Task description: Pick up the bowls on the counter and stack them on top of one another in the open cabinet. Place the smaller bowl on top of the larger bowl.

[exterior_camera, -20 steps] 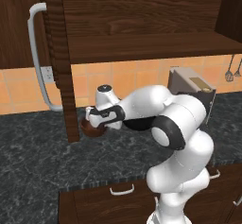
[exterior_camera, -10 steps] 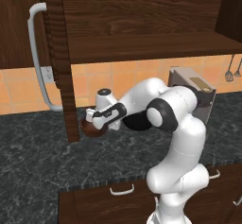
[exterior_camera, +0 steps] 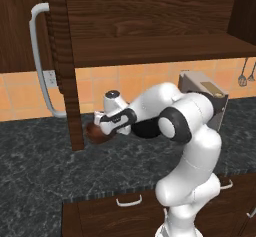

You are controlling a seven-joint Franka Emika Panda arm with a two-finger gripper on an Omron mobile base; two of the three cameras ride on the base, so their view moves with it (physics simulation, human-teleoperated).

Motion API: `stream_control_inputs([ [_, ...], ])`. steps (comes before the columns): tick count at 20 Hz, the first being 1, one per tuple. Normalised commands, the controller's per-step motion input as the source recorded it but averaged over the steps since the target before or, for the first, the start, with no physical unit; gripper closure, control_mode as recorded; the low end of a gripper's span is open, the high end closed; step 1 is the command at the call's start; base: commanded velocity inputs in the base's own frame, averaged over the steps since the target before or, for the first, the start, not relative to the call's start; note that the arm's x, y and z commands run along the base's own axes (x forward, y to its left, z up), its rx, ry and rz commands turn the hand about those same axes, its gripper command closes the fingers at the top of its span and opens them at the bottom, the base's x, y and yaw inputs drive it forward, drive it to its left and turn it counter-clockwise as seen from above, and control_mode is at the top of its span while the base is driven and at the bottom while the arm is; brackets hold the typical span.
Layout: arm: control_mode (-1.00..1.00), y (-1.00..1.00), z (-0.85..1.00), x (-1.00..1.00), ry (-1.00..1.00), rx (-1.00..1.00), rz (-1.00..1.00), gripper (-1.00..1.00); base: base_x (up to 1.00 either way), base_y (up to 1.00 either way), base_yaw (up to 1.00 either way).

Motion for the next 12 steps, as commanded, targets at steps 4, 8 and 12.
stream_control_inputs([
  [4,-1.00,-0.92,0.82,-0.14,-0.18,0.09,-0.22,1.00,0.00,0.00,0.00],
  [8,-1.00,-0.99,0.72,0.00,-0.07,0.06,-0.33,1.00,0.00,0.00,0.00],
  [12,-1.00,-1.00,0.06,0.03,0.00,0.00,-0.33,1.00,0.00,0.00,0.00],
])
